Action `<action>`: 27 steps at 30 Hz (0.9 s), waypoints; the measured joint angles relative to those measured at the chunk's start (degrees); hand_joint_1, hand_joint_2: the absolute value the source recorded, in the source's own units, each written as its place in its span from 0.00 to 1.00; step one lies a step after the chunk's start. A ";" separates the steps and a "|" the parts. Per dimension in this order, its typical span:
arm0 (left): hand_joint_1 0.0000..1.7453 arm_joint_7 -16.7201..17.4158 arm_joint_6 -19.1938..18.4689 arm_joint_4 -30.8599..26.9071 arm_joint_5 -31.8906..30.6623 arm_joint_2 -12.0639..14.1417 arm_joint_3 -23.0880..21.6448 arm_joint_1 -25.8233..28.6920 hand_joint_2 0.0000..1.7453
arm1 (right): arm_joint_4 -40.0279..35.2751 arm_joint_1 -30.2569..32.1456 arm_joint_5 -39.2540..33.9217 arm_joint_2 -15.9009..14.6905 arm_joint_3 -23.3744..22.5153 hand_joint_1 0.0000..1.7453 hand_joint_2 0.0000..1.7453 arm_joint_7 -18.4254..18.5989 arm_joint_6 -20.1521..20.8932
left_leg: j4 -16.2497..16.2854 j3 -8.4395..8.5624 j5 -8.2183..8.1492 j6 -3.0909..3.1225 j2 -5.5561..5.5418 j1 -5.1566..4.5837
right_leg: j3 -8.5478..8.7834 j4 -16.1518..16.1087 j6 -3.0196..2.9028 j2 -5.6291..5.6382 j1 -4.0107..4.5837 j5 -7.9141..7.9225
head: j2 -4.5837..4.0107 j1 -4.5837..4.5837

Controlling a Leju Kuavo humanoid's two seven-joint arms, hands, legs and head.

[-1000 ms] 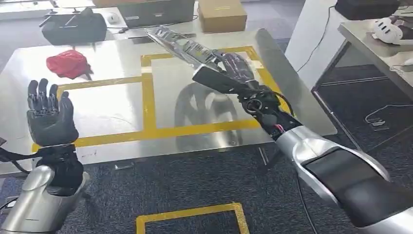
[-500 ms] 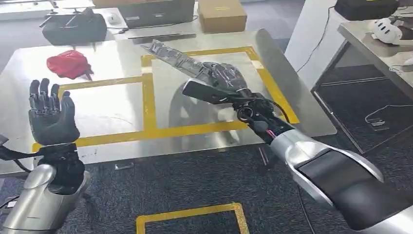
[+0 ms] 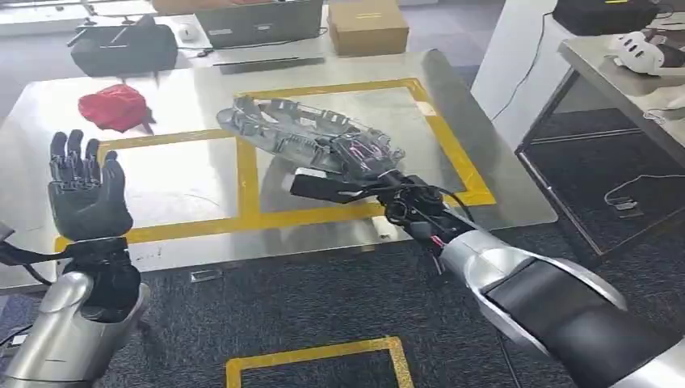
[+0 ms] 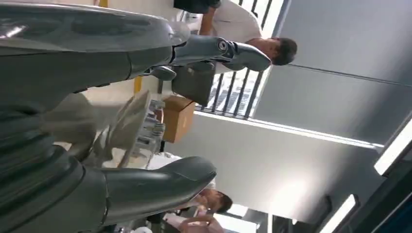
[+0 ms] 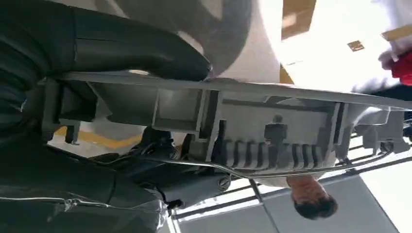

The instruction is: Take the parts from the cabinet and place them on the table.

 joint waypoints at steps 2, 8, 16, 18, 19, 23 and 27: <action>0.00 0.00 -0.09 0.18 -0.02 -0.04 0.00 -0.10 1.00 | 0.22 0.29 -0.04 0.04 0.22 1.00 1.00 0.02 0.02 | 0.00 0.02 0.00 0.00 0.01 0.00 | 0.01 0.00 0.00 0.01 0.00 0.00 | 0.00 0.02; 0.00 -0.85 -0.59 1.33 -0.48 -0.37 0.00 -0.75 1.00 | 0.81 0.36 -0.18 0.04 0.70 0.00 0.00 -0.02 0.09 | 0.01 0.13 -0.01 -0.02 0.04 0.00 | 0.11 -0.01 0.00 0.03 0.00 0.00 | 0.00 0.02; 0.00 -1.03 -1.82 4.05 0.11 -0.83 0.00 -1.59 1.00 | 1.95 0.91 -0.24 0.09 0.90 0.00 0.00 0.11 0.55 | 0.01 0.17 -0.02 -0.02 0.03 0.00 | 0.15 -0.01 0.00 0.03 0.00 0.01 | 0.00 0.06; 0.00 -1.05 -2.25 4.72 0.63 -0.94 0.00 -1.89 1.00 | 2.16 0.97 -0.24 0.09 0.90 0.00 0.00 0.06 0.55 | 0.01 0.17 -0.04 -0.03 0.09 -0.01 | 0.15 -0.01 0.01 0.13 -0.01 0.03 | 0.00 -0.05; 0.00 -1.20 -2.36 4.85 0.74 -1.01 0.00 -1.97 1.00 | 2.21 1.05 -0.24 0.09 0.90 0.00 0.00 0.02 0.55 | 0.01 0.17 -0.05 -0.02 0.12 -0.01 | 0.14 -0.01 0.01 0.15 -0.01 0.02 | 0.00 -0.05; 0.00 -1.82 -2.43 5.31 0.79 -1.09 0.00 -1.98 1.00 | 2.21 1.15 -0.26 0.09 0.90 0.00 0.00 0.02 0.41 | 0.02 0.18 -0.08 -0.04 0.12 0.00 | 0.13 -0.03 0.01 0.13 -0.01 0.01 | 0.00 0.00; 0.00 -2.12 -2.43 5.60 0.79 -1.09 0.00 -2.00 1.00 | 2.21 1.14 -0.92 0.09 0.85 0.00 0.00 0.00 0.39 | 0.01 0.18 -0.11 -0.08 0.14 0.00 | 0.12 -0.03 0.01 0.16 0.00 0.01 | 0.00 -0.02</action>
